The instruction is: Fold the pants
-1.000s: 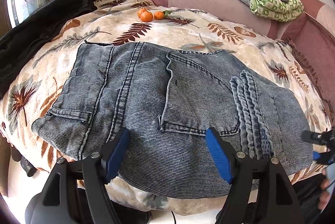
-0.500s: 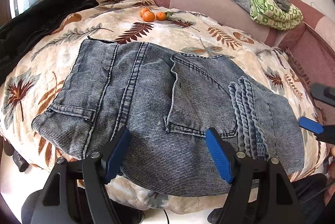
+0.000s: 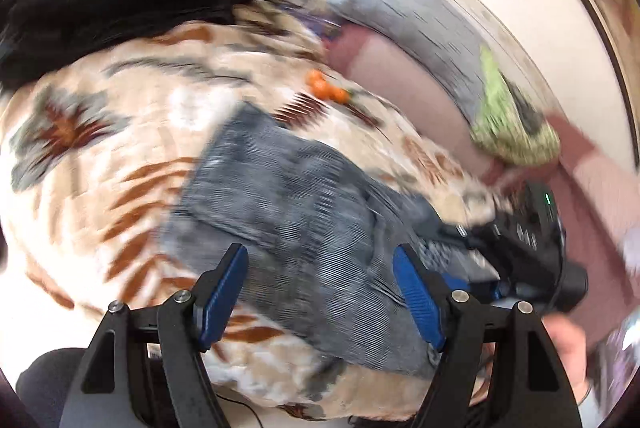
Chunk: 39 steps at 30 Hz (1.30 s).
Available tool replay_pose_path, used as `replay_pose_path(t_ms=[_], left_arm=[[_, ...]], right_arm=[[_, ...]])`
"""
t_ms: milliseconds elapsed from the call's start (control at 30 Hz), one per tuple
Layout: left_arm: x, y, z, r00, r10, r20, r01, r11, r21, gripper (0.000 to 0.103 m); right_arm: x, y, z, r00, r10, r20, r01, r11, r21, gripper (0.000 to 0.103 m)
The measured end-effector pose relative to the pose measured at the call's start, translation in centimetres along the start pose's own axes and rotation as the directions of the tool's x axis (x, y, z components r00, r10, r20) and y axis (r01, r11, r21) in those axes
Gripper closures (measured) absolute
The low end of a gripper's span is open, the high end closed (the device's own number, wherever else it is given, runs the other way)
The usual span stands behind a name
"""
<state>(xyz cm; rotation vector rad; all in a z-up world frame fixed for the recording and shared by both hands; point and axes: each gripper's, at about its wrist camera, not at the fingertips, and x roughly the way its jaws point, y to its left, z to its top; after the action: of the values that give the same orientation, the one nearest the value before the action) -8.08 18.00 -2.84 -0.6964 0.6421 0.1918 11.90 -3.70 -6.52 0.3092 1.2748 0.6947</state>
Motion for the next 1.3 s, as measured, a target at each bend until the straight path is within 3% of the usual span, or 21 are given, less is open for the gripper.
replay_pose_path(t_ms=[67,133,233,300,333,400,500,700,767,800,833,933,1000,1100,1167,1200,1300], left_arm=[[-0.5,2.6,0.4,1.000,0.019,0.002,-0.019,0.993,-0.116,0.027],[-0.9,4.7,0.4,0.999,0.047,-0.004,-0.047,0.979,-0.199,0.027],[-1.0,6.0,0.4,0.996,0.091,-0.013,-0.092,0.970,-0.225,0.026],[-0.4,6.3,0.6,0.994,0.099,-0.049,-0.108,0.966,-0.234,0.025],[0.0,6.4,0.7,0.994,0.083,-0.072,-0.099,0.964,-0.249,0.025],[0.9,6.9,0.8,0.992,0.031,-0.124,-0.065,0.958,-0.279,0.025],[2.5,6.9,0.8,0.983,-0.070,-0.167,0.011,0.943,-0.333,0.025],[3.5,5.9,1.9,0.988,-0.074,-0.138,0.027,0.949,-0.315,0.026],[4.1,5.7,2.3,0.987,-0.068,-0.145,0.022,0.954,-0.301,0.048],[4.6,5.7,2.4,0.984,-0.056,-0.169,0.005,0.956,-0.293,0.071],[4.9,6.1,2.3,0.980,-0.055,-0.190,-0.004,0.955,-0.296,0.079],[5.0,5.8,2.5,0.982,-0.044,-0.182,-0.009,0.960,-0.281,0.089],[4.6,5.1,2.9,0.986,-0.029,-0.166,-0.012,0.971,-0.239,0.090],[4.1,3.8,3.2,0.990,0.000,-0.141,-0.025,0.984,-0.176,0.092],[3.9,2.7,3.5,0.992,0.019,-0.124,-0.035,0.991,-0.132,0.092],[3.8,2.1,3.6,0.993,0.025,-0.117,-0.038,0.993,-0.113,0.092],[3.2,1.0,4.1,0.994,0.047,-0.098,-0.052,0.997,-0.059,0.092]], right_arm=[[-0.1,0.8,0.0,0.999,-0.042,-0.024,0.042,0.999,-0.016,0.000],[-1.1,1.7,0.3,1.000,0.015,-0.004,-0.015,1.000,-0.018,0.000],[-1.5,3.2,0.9,0.996,0.084,0.033,-0.082,0.995,-0.055,0.000],[1.2,2.9,1.3,0.998,0.034,-0.043,-0.037,0.996,-0.076,0.000],[3.3,1.8,1.3,0.993,0.005,-0.114,-0.012,0.998,-0.055,0.000],[3.2,1.8,0.9,0.999,0.017,-0.038,-0.020,0.994,-0.106,0.000],[3.3,2.4,0.5,0.999,-0.019,-0.041,0.012,0.987,-0.158,0.000],[3.0,1.6,0.6,0.999,0.019,-0.040,-0.025,0.988,-0.154,0.000],[2.7,1.5,0.6,0.999,0.008,-0.039,-0.015,0.986,-0.165,0.000],[2.7,1.5,0.6,0.999,0.001,-0.038,-0.008,0.985,-0.172,0.000],[3.6,2.3,0.4,0.999,-0.006,-0.036,-0.001,0.984,-0.178,0.000],[3.5,2.5,0.4,0.999,-0.022,-0.047,0.014,0.985,-0.171,0.000],[2.8,2.7,1.0,0.997,-0.013,-0.072,0.005,0.994,-0.111,0.000],[1.3,2.6,1.8,0.994,0.099,-0.039,-0.101,0.994,-0.041,0.000],[3.1,1.3,1.9,0.996,0.041,-0.084,-0.042,0.999,-0.012,0.000],[4.3,0.6,1.9,0.992,0.045,-0.119,-0.047,0.999,-0.014,0.000],[2.5,0.8,2.6,0.988,0.111,-0.108,-0.108,0.994,0.033,0.000]])
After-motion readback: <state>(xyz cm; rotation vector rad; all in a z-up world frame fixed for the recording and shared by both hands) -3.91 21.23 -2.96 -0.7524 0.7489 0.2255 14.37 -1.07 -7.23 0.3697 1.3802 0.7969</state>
